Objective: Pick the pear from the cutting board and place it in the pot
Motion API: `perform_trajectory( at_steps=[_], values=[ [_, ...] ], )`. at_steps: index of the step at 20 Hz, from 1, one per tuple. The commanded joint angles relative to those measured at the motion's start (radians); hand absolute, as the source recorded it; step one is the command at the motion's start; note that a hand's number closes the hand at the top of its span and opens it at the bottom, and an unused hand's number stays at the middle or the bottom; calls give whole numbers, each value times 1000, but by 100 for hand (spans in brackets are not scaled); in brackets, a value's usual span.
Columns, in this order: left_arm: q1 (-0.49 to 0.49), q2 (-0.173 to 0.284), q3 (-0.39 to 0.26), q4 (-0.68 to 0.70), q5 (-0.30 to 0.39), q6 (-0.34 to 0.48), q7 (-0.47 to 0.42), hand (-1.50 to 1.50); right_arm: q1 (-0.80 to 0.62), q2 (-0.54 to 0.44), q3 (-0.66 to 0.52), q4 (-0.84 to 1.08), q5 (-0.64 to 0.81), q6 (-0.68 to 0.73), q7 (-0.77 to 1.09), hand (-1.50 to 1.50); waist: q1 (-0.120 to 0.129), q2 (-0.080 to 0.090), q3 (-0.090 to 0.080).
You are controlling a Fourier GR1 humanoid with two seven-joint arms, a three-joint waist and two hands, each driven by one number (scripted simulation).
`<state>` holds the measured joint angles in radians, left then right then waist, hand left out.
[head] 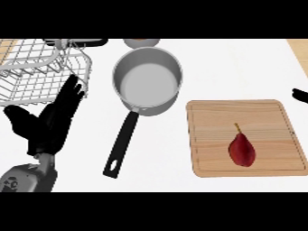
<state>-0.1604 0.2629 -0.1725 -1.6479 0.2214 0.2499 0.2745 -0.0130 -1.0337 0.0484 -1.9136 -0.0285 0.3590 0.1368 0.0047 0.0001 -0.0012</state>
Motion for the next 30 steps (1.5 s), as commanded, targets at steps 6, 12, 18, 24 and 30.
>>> perform_trajectory(
  at_steps=[6,12,18,24,30],
  values=[
    [31,-31,11,6,-27,-37,-28,0,-154,118,105,104,87,133,197,-150,7,2,1],
    [-5,-47,61,32,-5,-63,-17,0,-110,172,131,132,263,145,165,-150,-3,1,1],
    [23,-98,20,0,-92,-23,10,0,11,298,126,22,370,99,186,-150,-12,-1,1],
    [30,-82,71,-35,-82,-87,42,0,-96,403,79,86,411,181,187,-150,-4,0,1],
    [51,-106,77,-42,-104,-102,39,0,-86,516,102,42,484,195,310,-150,-5,-1,1]
  ],
)
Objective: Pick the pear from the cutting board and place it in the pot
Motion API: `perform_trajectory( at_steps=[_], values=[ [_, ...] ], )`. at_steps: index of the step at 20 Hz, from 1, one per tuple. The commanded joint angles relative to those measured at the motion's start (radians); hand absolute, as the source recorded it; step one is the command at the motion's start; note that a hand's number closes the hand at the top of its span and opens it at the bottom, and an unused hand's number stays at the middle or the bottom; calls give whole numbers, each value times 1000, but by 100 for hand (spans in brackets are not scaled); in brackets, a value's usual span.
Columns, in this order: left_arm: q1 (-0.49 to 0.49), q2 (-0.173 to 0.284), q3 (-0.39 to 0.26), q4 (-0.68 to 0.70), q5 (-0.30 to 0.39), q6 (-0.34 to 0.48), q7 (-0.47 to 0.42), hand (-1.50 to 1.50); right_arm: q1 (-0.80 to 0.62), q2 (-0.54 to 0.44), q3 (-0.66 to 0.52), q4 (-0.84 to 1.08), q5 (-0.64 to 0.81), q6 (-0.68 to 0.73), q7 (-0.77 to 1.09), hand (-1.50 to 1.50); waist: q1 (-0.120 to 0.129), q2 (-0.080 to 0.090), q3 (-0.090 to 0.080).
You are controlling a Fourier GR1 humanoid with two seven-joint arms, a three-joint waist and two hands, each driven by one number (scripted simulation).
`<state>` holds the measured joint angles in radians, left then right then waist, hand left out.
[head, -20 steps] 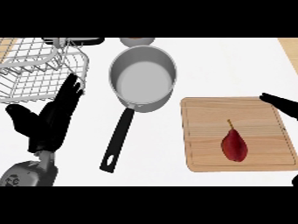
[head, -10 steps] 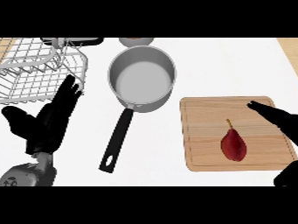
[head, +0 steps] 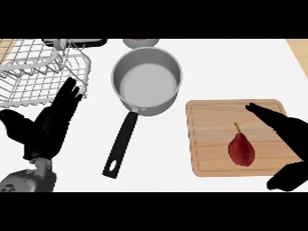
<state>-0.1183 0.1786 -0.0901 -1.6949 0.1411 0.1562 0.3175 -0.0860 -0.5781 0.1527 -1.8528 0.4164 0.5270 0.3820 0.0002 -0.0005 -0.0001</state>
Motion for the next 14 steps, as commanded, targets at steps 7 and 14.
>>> perform_trajectory(
  at_steps=[7,14],
  values=[
    [0,-53,-4,30,-46,-12,-19,0,-25,115,30,127,182,-2,34,-150,0,1,0],
    [-15,-42,30,-13,-48,-37,35,0,-53,111,12,244,275,-5,-104,-150,1,1,0]
  ],
)
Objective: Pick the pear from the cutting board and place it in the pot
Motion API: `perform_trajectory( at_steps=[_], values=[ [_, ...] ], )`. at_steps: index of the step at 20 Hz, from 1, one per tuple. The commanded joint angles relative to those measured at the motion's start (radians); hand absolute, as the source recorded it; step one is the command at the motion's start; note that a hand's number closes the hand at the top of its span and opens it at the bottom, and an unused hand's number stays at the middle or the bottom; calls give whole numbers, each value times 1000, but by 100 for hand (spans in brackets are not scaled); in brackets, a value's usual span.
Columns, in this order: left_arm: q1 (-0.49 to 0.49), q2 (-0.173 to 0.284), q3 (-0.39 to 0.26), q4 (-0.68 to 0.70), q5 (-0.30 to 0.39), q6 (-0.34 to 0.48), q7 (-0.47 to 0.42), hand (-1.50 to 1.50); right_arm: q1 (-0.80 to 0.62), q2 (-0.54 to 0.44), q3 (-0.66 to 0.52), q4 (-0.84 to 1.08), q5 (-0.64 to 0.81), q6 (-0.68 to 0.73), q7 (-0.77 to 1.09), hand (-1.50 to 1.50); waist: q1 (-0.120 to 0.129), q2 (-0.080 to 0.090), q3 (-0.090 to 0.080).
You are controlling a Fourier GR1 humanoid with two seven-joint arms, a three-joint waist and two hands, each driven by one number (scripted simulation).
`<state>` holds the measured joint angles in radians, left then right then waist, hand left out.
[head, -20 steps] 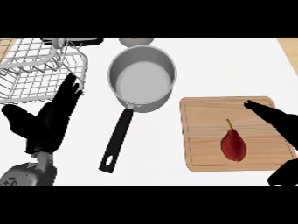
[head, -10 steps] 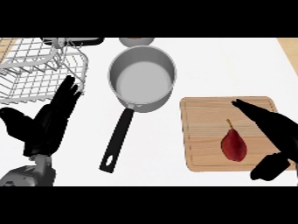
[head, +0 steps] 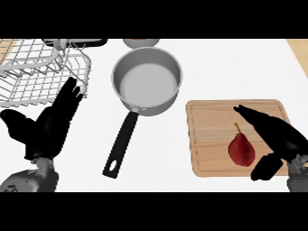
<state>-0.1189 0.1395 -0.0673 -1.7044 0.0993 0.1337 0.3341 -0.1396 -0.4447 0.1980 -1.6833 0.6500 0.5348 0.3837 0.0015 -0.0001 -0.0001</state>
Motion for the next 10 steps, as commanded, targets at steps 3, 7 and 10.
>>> perform_trajectory(
  at_steps=[3,7,10],
  values=[
    [-18,-42,-16,34,-34,7,-14,0,-44,-1,1,108,89,30,-42,-150,-1,0,0],
    [-28,-14,40,53,-6,-33,-35,0,-23,63,53,212,186,-56,-62,-150,1,1,0],
    [14,-31,2,-40,-36,-19,32,0,-41,66,23,193,194,14,-41,-150,1,0,0]
  ],
)
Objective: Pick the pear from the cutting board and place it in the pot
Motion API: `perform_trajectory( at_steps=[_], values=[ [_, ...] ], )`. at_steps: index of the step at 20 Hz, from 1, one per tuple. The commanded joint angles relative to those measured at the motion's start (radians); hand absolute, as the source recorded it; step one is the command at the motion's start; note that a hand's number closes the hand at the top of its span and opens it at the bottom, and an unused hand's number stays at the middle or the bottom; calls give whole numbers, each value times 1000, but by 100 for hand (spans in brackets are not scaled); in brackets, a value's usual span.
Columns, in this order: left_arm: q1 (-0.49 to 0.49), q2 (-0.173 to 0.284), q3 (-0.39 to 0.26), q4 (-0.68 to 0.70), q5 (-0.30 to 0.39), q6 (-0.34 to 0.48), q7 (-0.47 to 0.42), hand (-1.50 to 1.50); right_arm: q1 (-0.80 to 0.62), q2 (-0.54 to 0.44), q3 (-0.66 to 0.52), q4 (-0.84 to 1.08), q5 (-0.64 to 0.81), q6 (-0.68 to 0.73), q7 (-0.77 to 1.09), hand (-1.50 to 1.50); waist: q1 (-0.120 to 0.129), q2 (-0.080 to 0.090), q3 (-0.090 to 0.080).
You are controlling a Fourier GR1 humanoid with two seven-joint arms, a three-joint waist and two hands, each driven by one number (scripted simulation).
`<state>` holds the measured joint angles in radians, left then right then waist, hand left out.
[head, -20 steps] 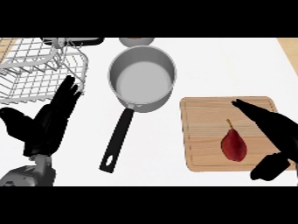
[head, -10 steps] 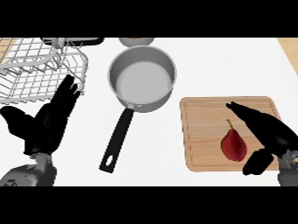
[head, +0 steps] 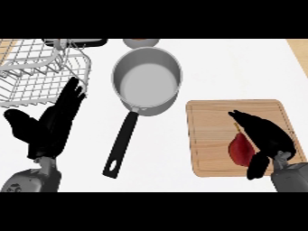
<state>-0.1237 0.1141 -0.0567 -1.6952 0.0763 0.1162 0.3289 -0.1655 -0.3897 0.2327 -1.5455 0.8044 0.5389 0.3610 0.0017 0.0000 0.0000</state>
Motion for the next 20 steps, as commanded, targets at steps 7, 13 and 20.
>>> perform_trajectory(
  at_steps=[7,13,20],
  values=[
    [-31,-13,44,29,9,-38,-8,0,-69,52,-60,189,78,-41,-129,-150,0,0,0],
    [11,2,46,2,-2,-55,-1,0,-65,79,-26,228,116,-163,-277,150,2,0,0],
    [29,2,56,-26,3,-64,-1,0,13,232,-12,104,163,-191,-69,150,2,-2,0]
  ],
)
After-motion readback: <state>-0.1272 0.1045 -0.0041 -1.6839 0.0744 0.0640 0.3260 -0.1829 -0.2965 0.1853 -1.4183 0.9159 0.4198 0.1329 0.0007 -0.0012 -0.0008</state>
